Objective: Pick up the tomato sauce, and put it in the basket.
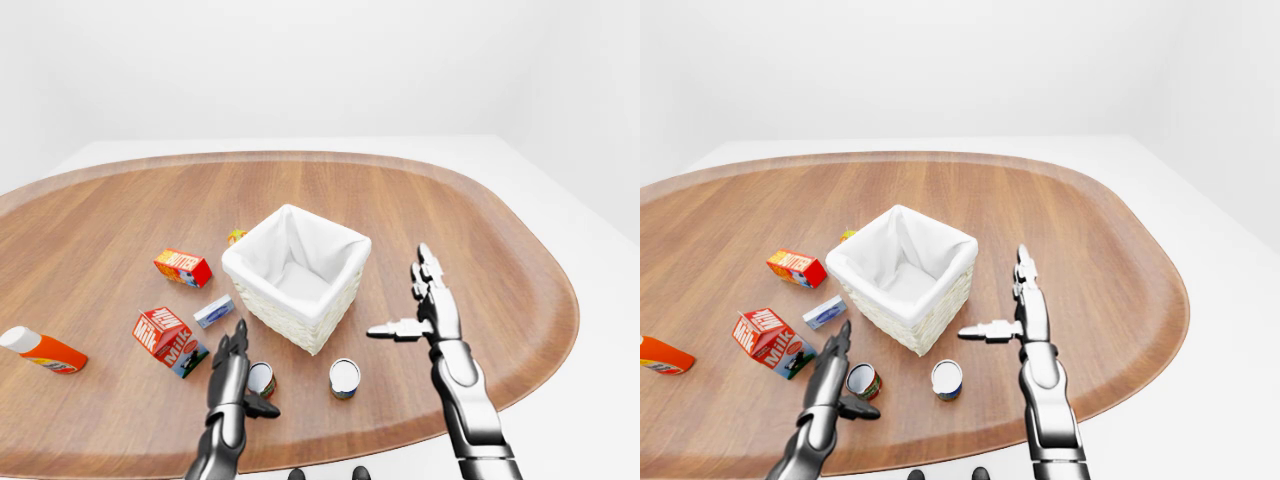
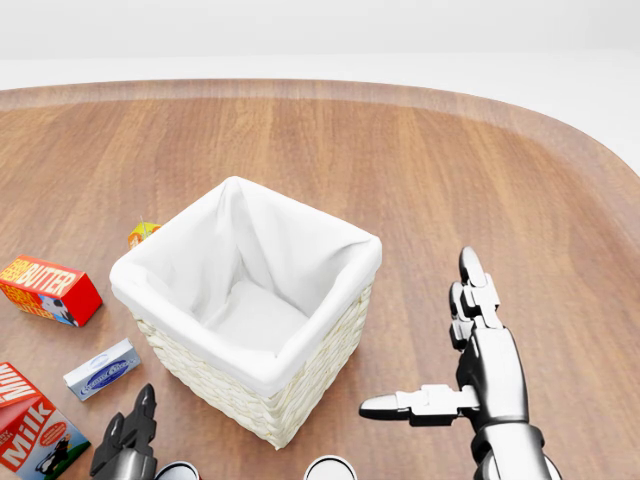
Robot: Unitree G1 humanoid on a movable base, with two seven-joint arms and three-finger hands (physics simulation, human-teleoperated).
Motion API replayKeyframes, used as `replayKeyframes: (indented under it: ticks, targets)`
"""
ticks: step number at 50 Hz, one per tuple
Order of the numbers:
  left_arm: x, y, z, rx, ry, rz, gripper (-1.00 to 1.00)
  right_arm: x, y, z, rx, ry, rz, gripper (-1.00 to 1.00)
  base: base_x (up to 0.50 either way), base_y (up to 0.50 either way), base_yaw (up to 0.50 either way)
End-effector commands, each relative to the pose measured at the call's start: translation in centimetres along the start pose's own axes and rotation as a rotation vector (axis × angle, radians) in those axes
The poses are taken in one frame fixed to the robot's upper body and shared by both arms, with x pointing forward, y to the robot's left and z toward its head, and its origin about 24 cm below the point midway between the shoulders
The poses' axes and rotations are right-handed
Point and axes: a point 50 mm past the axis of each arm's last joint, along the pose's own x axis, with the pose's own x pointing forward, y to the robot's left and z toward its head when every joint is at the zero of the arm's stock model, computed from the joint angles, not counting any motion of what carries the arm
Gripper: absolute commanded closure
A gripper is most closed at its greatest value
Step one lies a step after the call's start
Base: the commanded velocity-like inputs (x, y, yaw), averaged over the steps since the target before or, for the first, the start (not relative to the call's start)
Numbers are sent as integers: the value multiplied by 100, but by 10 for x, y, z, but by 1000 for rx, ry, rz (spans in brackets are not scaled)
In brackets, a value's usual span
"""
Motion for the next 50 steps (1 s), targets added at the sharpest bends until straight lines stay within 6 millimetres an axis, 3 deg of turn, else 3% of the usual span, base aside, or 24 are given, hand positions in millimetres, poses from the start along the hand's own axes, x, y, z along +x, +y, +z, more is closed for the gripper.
replayKeyframes:
  ticks: [1,7,8,9,10,11,33,50]
  targets:
    - [1,-1,0,5,2,-2,-100,0,0,0,1,0,0,-100,0,0,0]
    - [0,0,0,6,-2,-1,-100,0,0,0,1,0,0,-100,0,0,0]
    - [0,-1,-1,6,0,-2,14,0,0,-1,1,0,0,-100,0,0,0]
    - [0,-1,-1,10,1,0,69,0,0,-1,1,1,1,-100,0,0,0]
    - [0,-1,-1,10,1,1,95,0,0,-1,1,1,1,-100,0,0,0]
    - [0,0,-1,10,2,4,100,0,0,-1,1,1,1,-100,0,0,0]
    - [-3,4,3,-10,-17,5,100,0,0,-1,-1,1,1,-100,0,0,0]
    - [-13,24,22,-95,-105,9,100,0,0,-1,0,0,-1,-100,0,0,0]
